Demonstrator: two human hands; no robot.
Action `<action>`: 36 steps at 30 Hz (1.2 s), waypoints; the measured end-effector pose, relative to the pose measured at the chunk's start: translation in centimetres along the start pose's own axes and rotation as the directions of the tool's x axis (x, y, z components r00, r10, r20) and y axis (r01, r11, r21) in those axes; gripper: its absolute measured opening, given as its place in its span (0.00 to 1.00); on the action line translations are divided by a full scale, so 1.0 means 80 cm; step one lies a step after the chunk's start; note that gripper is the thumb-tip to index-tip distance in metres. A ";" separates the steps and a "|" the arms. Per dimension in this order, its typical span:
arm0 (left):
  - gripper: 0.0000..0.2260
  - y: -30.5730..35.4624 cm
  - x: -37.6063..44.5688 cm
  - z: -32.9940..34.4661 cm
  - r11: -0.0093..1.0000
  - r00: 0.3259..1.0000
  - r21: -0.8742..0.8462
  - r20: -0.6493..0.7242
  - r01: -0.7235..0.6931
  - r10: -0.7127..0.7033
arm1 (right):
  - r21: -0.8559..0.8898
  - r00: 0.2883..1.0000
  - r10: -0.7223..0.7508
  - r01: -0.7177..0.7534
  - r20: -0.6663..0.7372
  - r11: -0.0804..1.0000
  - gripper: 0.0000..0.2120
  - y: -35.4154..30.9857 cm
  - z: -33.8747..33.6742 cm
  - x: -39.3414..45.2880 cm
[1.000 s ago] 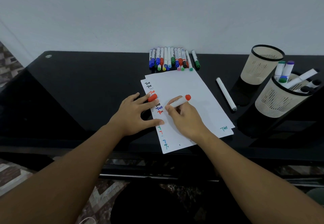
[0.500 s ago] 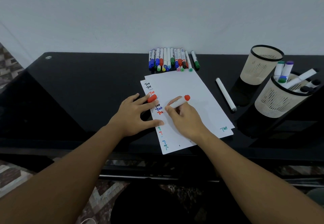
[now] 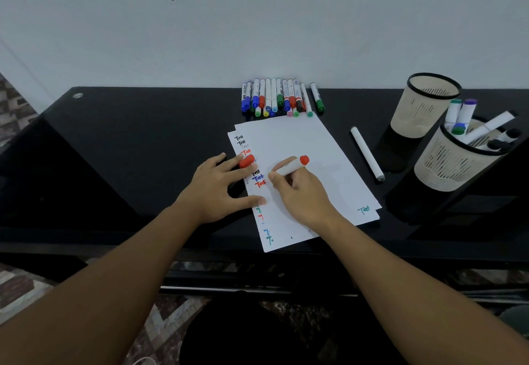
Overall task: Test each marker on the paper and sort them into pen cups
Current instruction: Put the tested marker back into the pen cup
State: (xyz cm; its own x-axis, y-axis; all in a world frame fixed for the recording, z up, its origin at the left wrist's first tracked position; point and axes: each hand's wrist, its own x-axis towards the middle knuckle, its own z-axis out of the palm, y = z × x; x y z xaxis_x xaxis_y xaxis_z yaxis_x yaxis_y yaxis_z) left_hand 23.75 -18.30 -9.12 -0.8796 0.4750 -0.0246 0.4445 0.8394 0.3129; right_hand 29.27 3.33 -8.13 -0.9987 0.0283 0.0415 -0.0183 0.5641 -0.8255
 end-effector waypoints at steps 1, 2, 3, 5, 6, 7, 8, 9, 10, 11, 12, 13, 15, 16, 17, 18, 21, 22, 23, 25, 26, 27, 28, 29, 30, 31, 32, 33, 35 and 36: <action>0.44 0.000 0.000 0.000 1.000 1.000 0.003 0.000 -0.003 0.003 | -0.014 1.000 -0.001 0.001 0.005 1.000 0.10 -0.001 0.000 0.000; 0.43 0.000 0.000 -0.001 1.000 1.000 0.005 -0.001 -0.005 0.005 | -0.030 1.000 -0.007 0.007 0.006 1.000 0.10 -0.001 0.000 0.001; 0.43 -0.001 0.001 0.000 1.000 1.000 0.003 -0.004 -0.005 0.005 | -0.038 1.000 -0.013 0.013 0.001 0.999 0.09 -0.002 0.001 0.000; 0.42 -0.001 -0.001 0.001 1.000 1.000 -0.017 -0.024 -0.012 0.012 | -0.006 1.000 -0.013 0.013 -0.027 1.000 0.09 -0.002 0.000 -0.001; 0.41 -0.001 -0.003 0.001 0.999 0.999 -0.036 -0.045 -0.025 0.024 | 0.046 0.999 -0.011 0.013 -0.046 0.999 0.07 -0.002 -0.001 -0.002; 0.41 0.000 -0.006 0.001 0.997 0.997 -0.061 -0.070 -0.045 0.040 | 0.124 0.998 -0.010 0.018 -0.063 0.992 0.06 -0.002 -0.003 -0.004; 0.40 0.001 -0.009 0.001 0.994 0.994 -0.092 -0.094 -0.064 0.056 | 0.204 0.997 -0.010 0.026 -0.080 0.979 0.04 -0.002 -0.005 -0.005; 0.40 0.003 -0.012 0.000 0.988 0.992 -0.132 -0.115 -0.074 0.059 | 0.269 0.995 -0.011 0.036 -0.095 0.963 0.05 -0.002 -0.007 -0.006; 0.41 0.006 -0.013 -0.003 0.981 0.990 -0.181 -0.134 -0.066 0.042 | 0.305 0.995 -0.013 0.044 -0.102 0.951 0.06 -0.002 -0.009 -0.006; 0.41 0.006 -0.010 -0.005 0.971 0.988 -0.234 -0.157 -0.043 0.005 | 0.306 0.995 -0.017 0.047 -0.102 0.951 0.07 -0.001 -0.010 -0.006; 0.39 0.006 -0.005 -0.007 0.958 0.981 -0.285 -0.187 -0.009 -0.046 | 0.291 0.995 -0.021 0.049 -0.098 0.956 0.07 -0.002 -0.010 -0.005; 0.37 0.007 0.003 -0.009 0.944 0.970 -0.329 -0.215 0.037 -0.113 | 0.273 0.995 -0.022 0.047 -0.093 0.961 0.07 -0.002 -0.009 -0.005; 0.32 0.010 0.020 -0.010 0.919 0.943 -0.365 -0.230 0.145 -0.240 | 0.267 0.997 -0.002 0.024 -0.083 0.963 0.09 0.000 -0.009 -0.003; 0.30 0.013 0.026 -0.008 0.915 0.935 -0.357 -0.220 0.187 -0.277 | 0.263 0.997 0.007 0.012 -0.074 0.965 0.12 0.002 -0.008 -0.003; 0.28 0.017 0.030 -0.004 0.917 0.931 -0.335 -0.213 0.217 -0.298 | 0.255 0.998 0.010 0.005 -0.058 0.967 0.17 0.003 -0.008 -0.003; 0.26 0.019 0.031 0.001 0.922 0.926 -0.311 -0.220 0.231 -0.306 | 0.255 0.999 0.012 -0.002 -0.036 0.967 0.23 0.004 -0.008 -0.003; 0.17 0.022 0.028 0.013 0.939 0.901 -0.282 -0.325 0.199 -0.289 | 0.311 0.999 0.027 -0.037 0.037 0.950 0.30 0.003 -0.010 0.000; 0.14 0.022 0.028 0.016 0.946 0.894 -0.271 -0.358 0.178 -0.271 | 0.349 0.998 0.032 -0.051 0.060 0.936 0.29 0.002 -0.010 0.002; 0.12 0.021 0.027 0.017 0.951 0.892 -0.267 -0.375 0.158 -0.254 | 0.398 0.996 0.035 -0.065 0.083 0.915 0.27 0.001 -0.012 0.003; 0.09 0.022 0.025 0.017 0.954 0.892 -0.278 -0.394 0.115 -0.222 | 0.487 0.995 0.038 -0.080 0.096 0.870 0.26 -0.003 -0.017 0.004; 0.09 0.023 0.024 0.017 0.954 0.890 -0.286 -0.405 0.093 -0.208 | 0.515 0.995 0.044 -0.081 0.085 0.853 0.22 -0.006 -0.020 0.005; 0.09 0.024 0.023 0.016 0.953 0.888 -0.293 -0.417 0.072 -0.195 | 0.531 0.996 0.056 -0.084 0.069 0.843 0.19 -0.010 -0.025 0.006; 0.09 0.026 0.021 0.015 0.953 0.885 -0.297 -0.428 0.055 -0.184 | 0.527 0.996 0.076 -0.093 0.055 0.845 0.17 -0.013 -0.030 0.006; 0.10 0.027 0.020 0.014 0.954 0.884 -0.296 -0.434 0.045 -0.176 | 0.509 0.995 0.085 -0.096 0.045 0.855 0.16 -0.015 -0.035 0.008; 0.10 0.029 0.019 0.013 0.955 0.884 -0.295 -0.436 0.039 -0.170 | 0.472 0.996 0.073 -0.087 0.048 0.877 0.16 -0.014 -0.040 0.010; 0.11 0.030 0.019 0.012 0.955 0.884 -0.295 -0.438 0.032 -0.165 | 0.417 0.996 0.052 -0.076 0.067 0.906 0.18 -0.013 -0.046 0.011; 0.11 0.030 0.019 0.012 0.954 0.883 -0.298 -0.441 0.023 -0.159 | 0.334 0.995 0.033 -0.062 0.091 0.940 0.20 -0.010 -0.051 0.013; 0.11 0.031 0.019 0.013 0.953 0.882 -0.304 -0.446 0.010 -0.152 | 0.218 0.993 0.024 -0.048 0.111 0.975 0.21 -0.007 -0.057 0.015; 0.11 0.032 0.018 0.014 0.955 0.881 -0.298 -0.454 -0.009 -0.133 | -0.093 0.991 -0.002 0.014 0.133 0.996 0.15 0.000 -0.066 0.021; 0.11 0.033 0.017 0.014 0.958 0.881 -0.285 -0.457 -0.016 -0.121 | -0.255 0.990 -0.033 0.068 0.140 0.964 0.12 0.003 -0.070 0.024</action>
State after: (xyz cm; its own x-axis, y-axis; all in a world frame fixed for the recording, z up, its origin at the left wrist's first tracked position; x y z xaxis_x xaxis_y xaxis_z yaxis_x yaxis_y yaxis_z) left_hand 23.89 -15.15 -9.43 -0.9064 0.1964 0.3739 0.3919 0.7214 0.5709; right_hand 27.63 8.12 -5.11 -0.9943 -0.1061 -0.0101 -0.0741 0.7567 -0.6496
